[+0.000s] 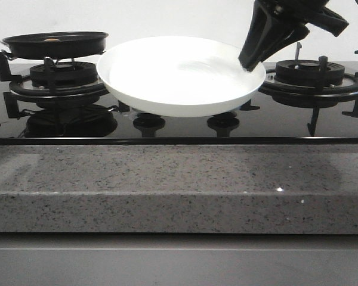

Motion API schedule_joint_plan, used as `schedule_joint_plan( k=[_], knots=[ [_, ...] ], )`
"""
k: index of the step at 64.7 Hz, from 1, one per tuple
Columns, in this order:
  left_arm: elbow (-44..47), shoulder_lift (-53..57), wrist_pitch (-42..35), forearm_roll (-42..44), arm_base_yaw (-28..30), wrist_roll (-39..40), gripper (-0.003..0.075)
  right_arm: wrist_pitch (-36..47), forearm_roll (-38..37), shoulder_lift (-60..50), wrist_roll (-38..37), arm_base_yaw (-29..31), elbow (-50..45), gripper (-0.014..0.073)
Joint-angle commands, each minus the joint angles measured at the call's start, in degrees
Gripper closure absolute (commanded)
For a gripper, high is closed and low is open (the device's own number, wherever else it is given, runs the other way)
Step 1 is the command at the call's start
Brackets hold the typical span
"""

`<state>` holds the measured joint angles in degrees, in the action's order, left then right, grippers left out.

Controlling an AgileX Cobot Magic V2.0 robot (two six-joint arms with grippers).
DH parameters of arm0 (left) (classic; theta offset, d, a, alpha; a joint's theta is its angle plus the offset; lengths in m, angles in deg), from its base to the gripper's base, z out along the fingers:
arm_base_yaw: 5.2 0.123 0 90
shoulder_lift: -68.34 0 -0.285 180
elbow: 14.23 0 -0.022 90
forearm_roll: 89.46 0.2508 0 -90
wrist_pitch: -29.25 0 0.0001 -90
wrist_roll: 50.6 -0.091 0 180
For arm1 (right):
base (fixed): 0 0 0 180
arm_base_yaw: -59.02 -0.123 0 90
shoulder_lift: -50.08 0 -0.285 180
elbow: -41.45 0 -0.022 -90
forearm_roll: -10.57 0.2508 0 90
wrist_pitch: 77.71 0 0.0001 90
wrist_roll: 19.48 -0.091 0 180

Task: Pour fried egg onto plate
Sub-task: 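Grasp the pale green pan handle with the left gripper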

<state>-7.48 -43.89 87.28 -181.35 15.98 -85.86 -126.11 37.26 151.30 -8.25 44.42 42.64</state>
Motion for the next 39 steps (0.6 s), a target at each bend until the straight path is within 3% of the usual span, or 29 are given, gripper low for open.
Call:
schedule_joint_plan(
  k=[1, 11, 39],
  knots=[
    [-2.37, 2.19, 2.52, -4.00, -0.36, -0.49, 0.0210, 2.41, 1.60, -2.12, 0.53, 0.08, 1.28, 0.0651],
    [-2.37, 2.19, 2.41, -4.00, -0.36, -0.27, 0.0274, 2.41, 1.60, -2.12, 0.53, 0.08, 1.28, 0.0651],
    [-2.37, 2.19, 3.30, -4.00, -0.36, -0.27, 0.0565, 2.41, 1.60, -2.12, 0.53, 0.08, 1.28, 0.0651]
  ],
)
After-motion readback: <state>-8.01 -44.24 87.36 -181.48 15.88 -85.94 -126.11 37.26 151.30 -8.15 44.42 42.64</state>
